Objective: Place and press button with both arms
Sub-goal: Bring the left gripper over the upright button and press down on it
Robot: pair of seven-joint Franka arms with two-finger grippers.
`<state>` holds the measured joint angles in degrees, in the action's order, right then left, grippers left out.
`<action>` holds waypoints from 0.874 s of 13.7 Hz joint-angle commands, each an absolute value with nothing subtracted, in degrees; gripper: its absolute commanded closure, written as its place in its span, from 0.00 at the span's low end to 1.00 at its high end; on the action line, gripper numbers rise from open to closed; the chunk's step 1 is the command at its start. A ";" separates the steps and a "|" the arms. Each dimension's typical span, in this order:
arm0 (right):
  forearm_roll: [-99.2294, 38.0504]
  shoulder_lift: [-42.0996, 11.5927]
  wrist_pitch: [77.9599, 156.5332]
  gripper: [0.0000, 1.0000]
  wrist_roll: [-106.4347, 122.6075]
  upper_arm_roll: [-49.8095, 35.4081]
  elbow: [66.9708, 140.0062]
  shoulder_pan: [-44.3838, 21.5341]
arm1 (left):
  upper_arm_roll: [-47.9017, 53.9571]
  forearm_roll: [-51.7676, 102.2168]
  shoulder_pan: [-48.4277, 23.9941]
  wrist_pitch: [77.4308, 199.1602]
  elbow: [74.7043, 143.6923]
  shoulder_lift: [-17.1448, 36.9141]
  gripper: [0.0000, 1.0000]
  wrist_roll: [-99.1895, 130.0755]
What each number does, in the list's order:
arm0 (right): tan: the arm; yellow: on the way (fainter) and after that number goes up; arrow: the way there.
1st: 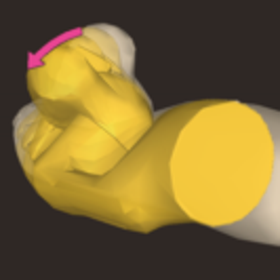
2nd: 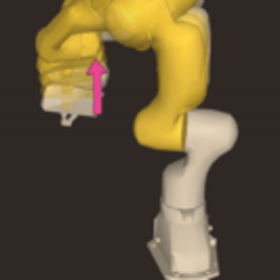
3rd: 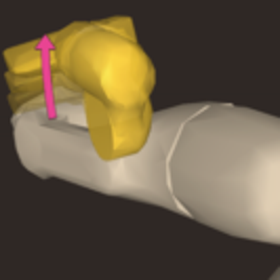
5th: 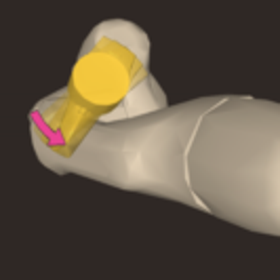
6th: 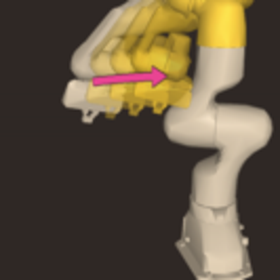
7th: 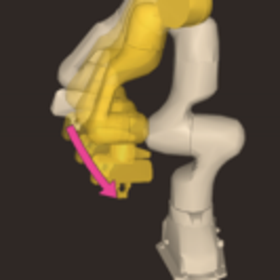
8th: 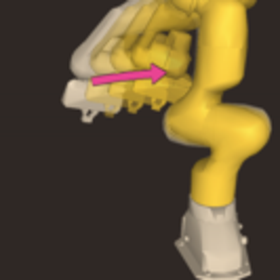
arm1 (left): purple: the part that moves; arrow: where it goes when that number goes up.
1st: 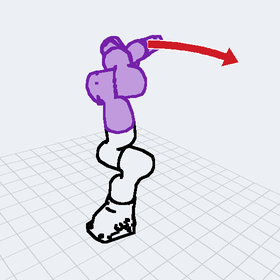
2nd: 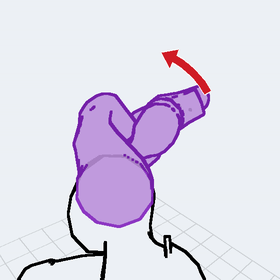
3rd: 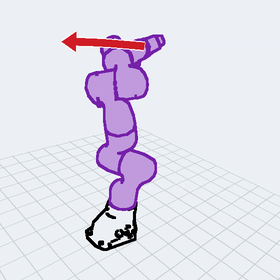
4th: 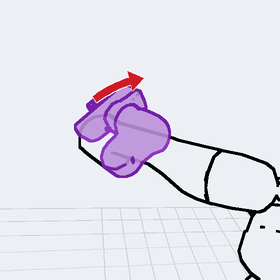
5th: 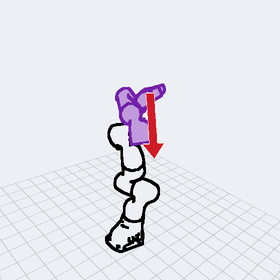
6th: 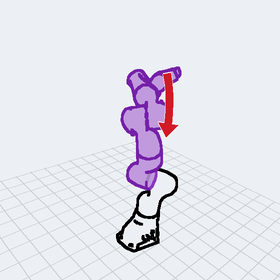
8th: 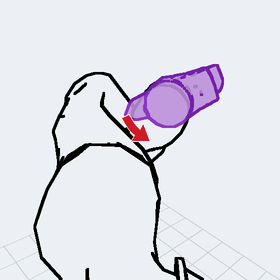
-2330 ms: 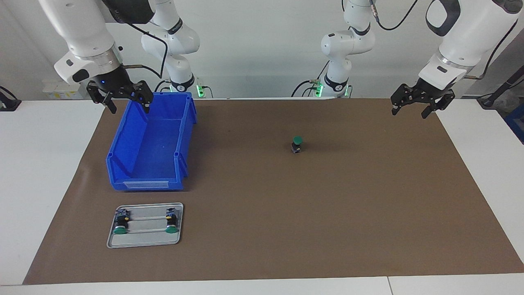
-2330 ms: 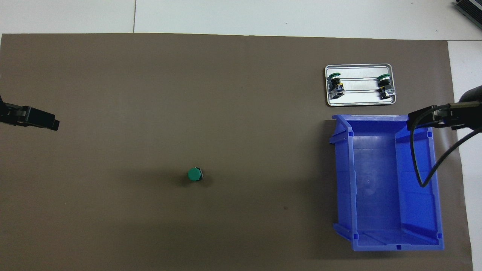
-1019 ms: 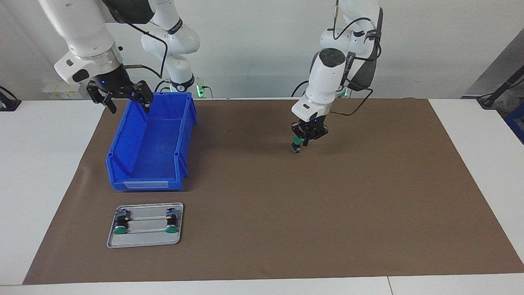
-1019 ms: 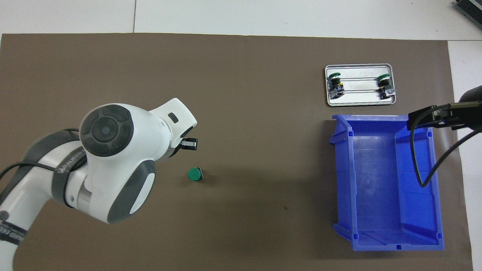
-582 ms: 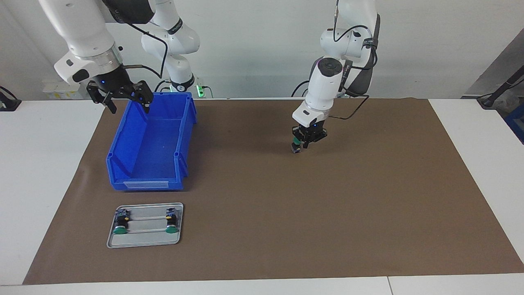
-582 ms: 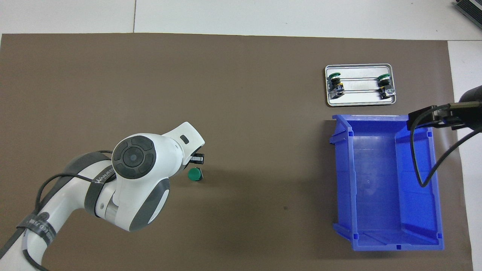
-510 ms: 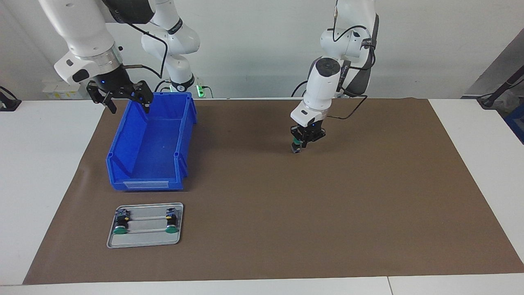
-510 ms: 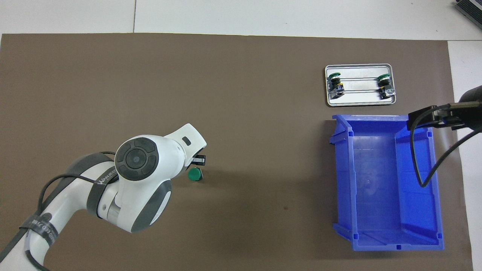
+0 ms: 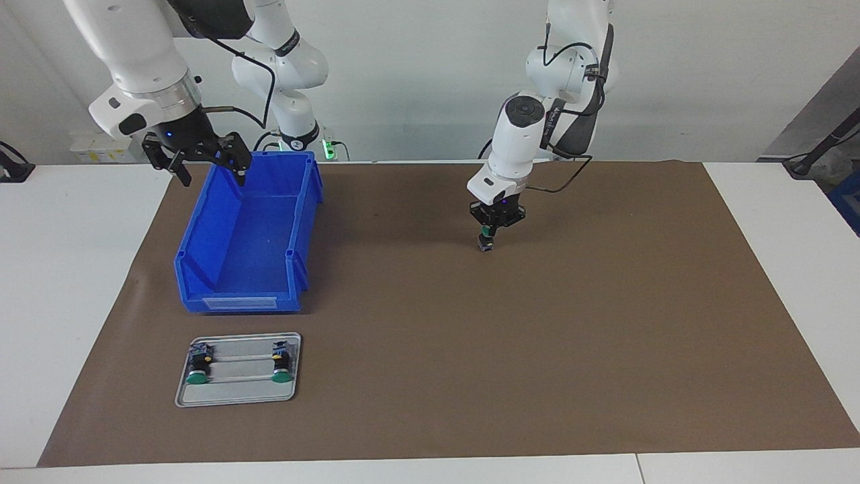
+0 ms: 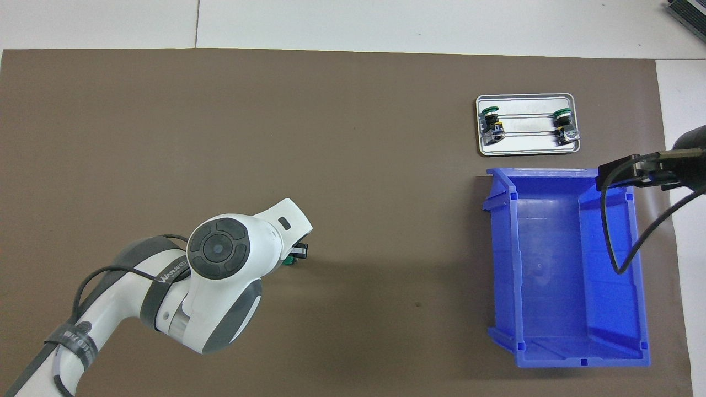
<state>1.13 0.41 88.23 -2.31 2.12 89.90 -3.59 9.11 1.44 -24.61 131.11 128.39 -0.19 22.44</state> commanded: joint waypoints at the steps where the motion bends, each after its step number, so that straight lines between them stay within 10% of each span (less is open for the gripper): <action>1: 1.23 1.49 87.89 0.00 -3.08 1.49 90.88 -3.08 | 8.35 1.14 -25.66 130.17 129.99 -2.46 1.00 23.29; 12: 1.23 1.49 87.80 0.00 -3.08 1.49 90.88 -3.08 | 8.35 1.23 -26.02 131.83 131.30 -2.29 1.00 23.12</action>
